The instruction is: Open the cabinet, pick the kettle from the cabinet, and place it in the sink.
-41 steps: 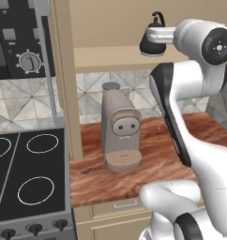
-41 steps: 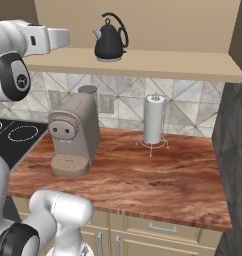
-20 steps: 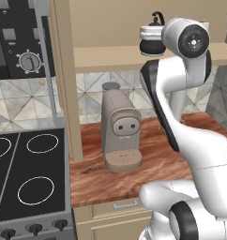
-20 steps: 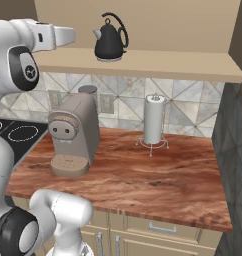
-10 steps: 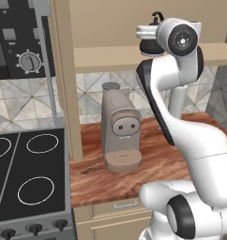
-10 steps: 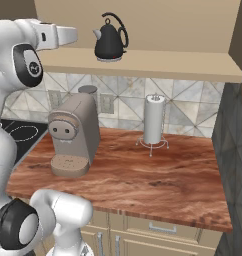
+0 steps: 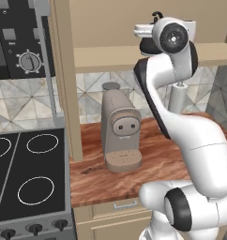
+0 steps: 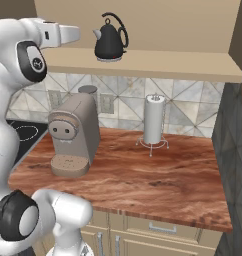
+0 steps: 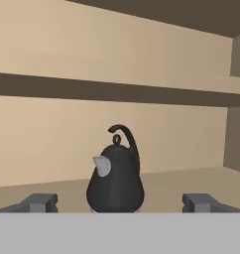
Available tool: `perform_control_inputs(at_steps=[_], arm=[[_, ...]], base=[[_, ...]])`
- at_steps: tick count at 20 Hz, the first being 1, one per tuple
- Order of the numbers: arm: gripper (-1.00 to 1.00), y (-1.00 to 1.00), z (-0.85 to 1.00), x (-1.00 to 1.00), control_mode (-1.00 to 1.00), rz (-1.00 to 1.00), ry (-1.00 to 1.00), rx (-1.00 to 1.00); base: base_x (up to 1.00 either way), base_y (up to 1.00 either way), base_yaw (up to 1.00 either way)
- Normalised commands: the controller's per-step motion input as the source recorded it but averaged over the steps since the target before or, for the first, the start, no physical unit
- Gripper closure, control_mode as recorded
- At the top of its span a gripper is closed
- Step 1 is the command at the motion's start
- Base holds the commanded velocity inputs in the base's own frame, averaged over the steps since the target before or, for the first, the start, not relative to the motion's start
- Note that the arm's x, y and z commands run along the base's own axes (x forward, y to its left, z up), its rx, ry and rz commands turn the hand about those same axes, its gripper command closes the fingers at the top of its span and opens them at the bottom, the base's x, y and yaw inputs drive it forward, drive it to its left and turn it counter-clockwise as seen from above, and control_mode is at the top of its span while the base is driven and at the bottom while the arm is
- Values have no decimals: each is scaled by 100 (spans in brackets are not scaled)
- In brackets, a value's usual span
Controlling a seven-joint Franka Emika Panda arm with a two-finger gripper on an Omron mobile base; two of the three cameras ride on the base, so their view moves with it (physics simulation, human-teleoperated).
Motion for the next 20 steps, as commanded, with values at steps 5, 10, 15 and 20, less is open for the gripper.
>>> perform_control_inputs(at_steps=[5,10,15,20], arm=[[-100,0,0,22,-100,-6,0,0],[-100,0,0,26,-100,-6,2,0],[-100,0,0,24,-100,-3,3,0],[-100,0,1,20,-100,0,1,3]], base=[[0,0,0],[0,0,0],[0,0,0],[0,0,0]])
